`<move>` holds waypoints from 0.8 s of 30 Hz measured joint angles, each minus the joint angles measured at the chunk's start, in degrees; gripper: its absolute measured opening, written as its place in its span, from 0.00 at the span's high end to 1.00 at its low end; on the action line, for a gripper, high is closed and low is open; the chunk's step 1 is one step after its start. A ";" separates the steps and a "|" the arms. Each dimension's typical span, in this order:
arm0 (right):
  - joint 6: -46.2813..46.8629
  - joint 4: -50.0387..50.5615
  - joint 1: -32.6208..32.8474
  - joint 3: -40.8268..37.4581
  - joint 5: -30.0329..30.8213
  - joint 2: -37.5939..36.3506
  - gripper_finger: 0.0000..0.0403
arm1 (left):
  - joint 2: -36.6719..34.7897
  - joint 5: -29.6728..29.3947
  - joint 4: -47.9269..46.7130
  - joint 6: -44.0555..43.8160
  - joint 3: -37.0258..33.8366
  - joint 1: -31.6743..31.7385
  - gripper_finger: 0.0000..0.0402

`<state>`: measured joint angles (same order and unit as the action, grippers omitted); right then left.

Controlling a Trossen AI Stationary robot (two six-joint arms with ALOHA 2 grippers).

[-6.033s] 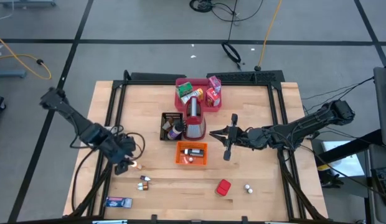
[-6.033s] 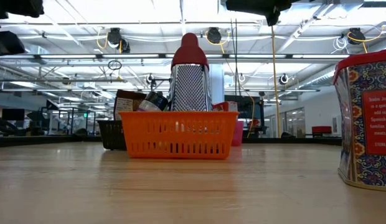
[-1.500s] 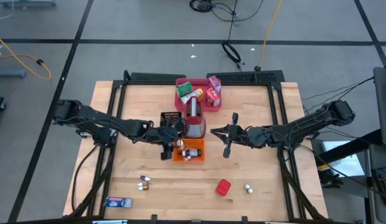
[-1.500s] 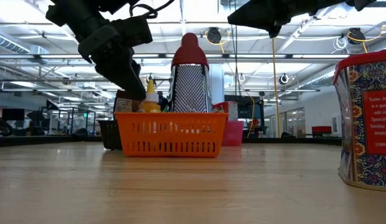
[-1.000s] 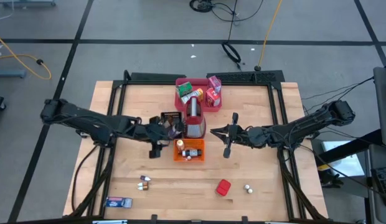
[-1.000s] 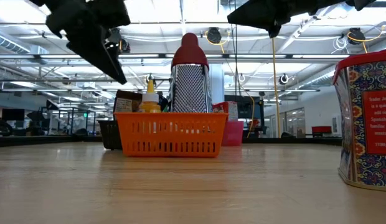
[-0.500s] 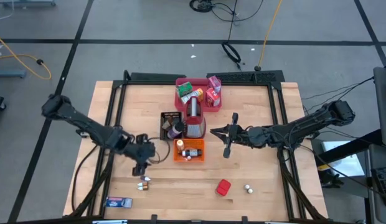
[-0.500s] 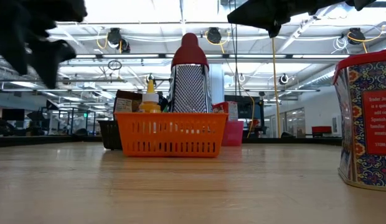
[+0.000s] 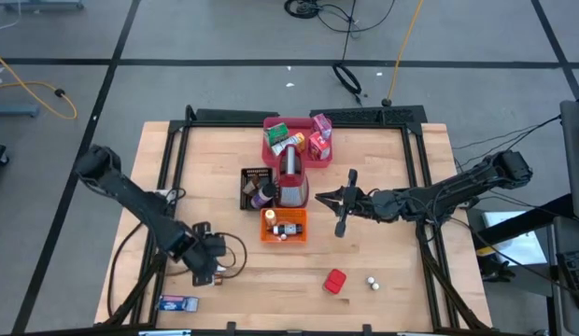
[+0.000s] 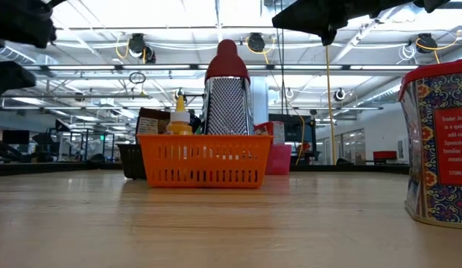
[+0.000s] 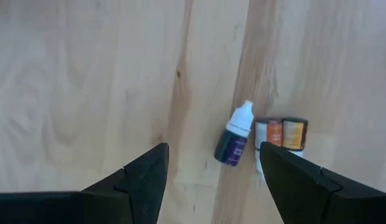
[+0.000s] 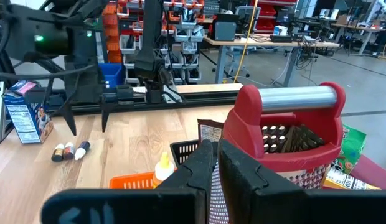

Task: Pick & Place Kitchen Items
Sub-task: Put the blue food coloring bottle into the orange bin

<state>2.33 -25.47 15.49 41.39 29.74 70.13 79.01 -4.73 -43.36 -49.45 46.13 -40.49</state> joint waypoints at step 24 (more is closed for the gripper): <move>0.00 0.02 0.00 -0.02 0.00 0.00 0.96 | 9.60 0.20 0.34 -2.96 0.00 -2.47 0.37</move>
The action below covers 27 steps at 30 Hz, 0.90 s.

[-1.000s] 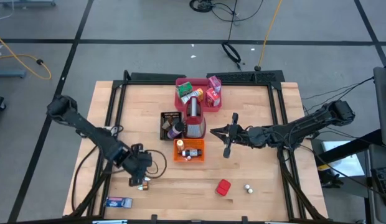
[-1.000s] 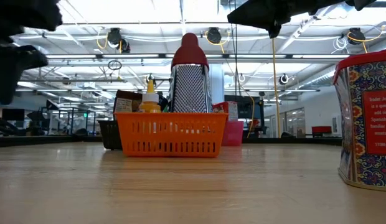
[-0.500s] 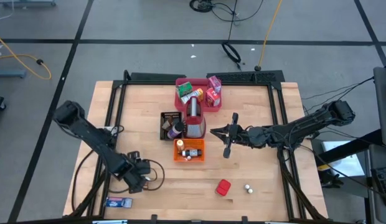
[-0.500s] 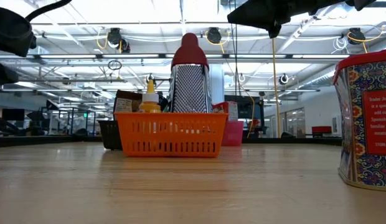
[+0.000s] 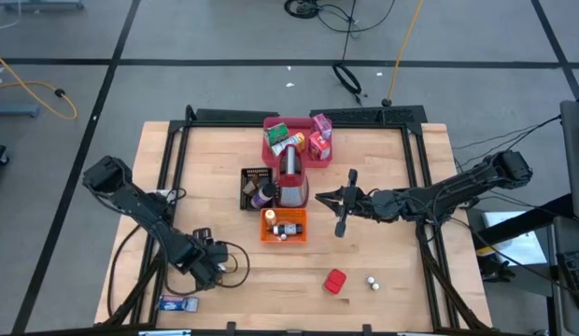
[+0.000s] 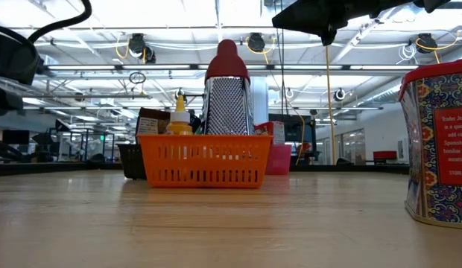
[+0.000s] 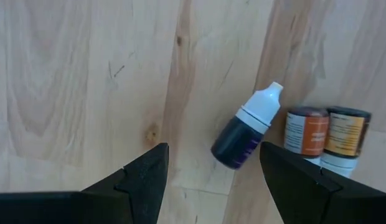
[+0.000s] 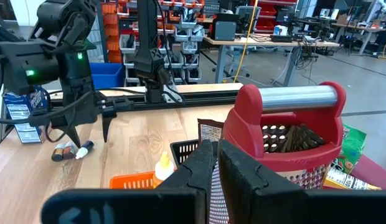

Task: Pick & Place Kitchen Items
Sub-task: Put the blue food coloring bottle into the orange bin

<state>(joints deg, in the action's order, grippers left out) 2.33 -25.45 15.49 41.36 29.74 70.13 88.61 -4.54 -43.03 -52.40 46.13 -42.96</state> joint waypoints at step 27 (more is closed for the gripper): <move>0.00 0.25 0.00 -0.02 0.00 0.00 0.96 | 0.36 -7.72 1.32 8.83 0.00 0.95 0.97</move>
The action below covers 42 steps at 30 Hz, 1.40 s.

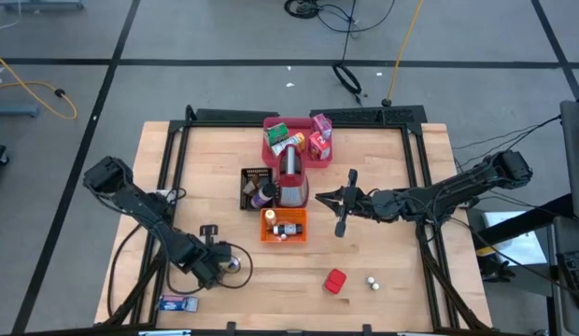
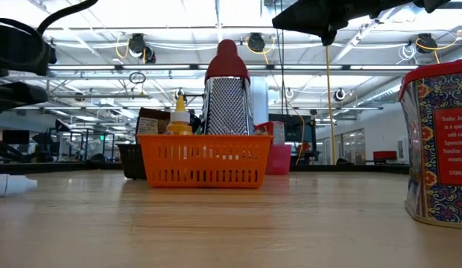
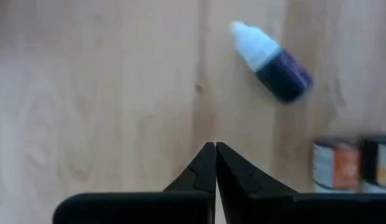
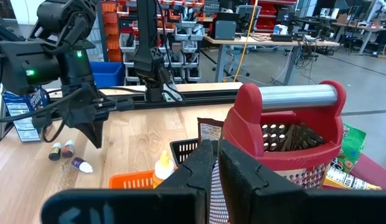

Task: Pick & Place Kitchen Items
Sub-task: Put the blue food coloring bottle into the orange bin

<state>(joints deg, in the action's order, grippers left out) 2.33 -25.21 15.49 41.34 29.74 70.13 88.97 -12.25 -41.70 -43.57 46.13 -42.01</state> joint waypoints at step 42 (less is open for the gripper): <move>0.01 0.19 0.00 0.00 -0.02 0.00 0.96 | -0.04 18.97 15.67 -12.22 0.02 11.18 0.54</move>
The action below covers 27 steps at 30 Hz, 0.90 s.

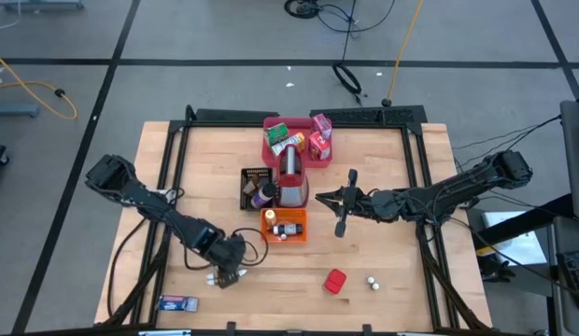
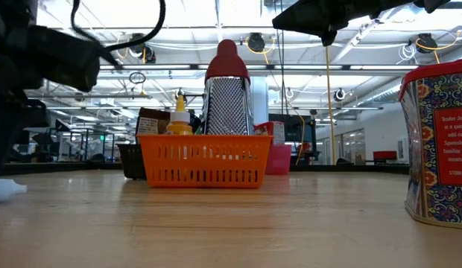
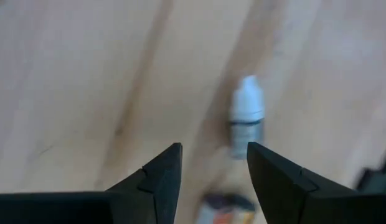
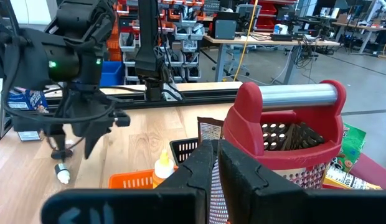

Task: Pick & Place Kitchen Items
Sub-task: Put the blue food coloring bottle into the orange bin

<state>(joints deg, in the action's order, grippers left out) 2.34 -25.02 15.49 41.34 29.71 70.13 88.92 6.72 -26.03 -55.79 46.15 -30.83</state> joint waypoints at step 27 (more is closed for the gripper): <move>-0.01 0.07 0.00 0.00 0.00 0.00 0.96 | 0.00 -5.40 5.15 -7.77 0.02 -2.53 0.54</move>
<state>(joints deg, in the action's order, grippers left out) 2.33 -24.95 15.49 41.34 29.71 70.13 88.92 1.32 -20.88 -63.57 46.17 -33.36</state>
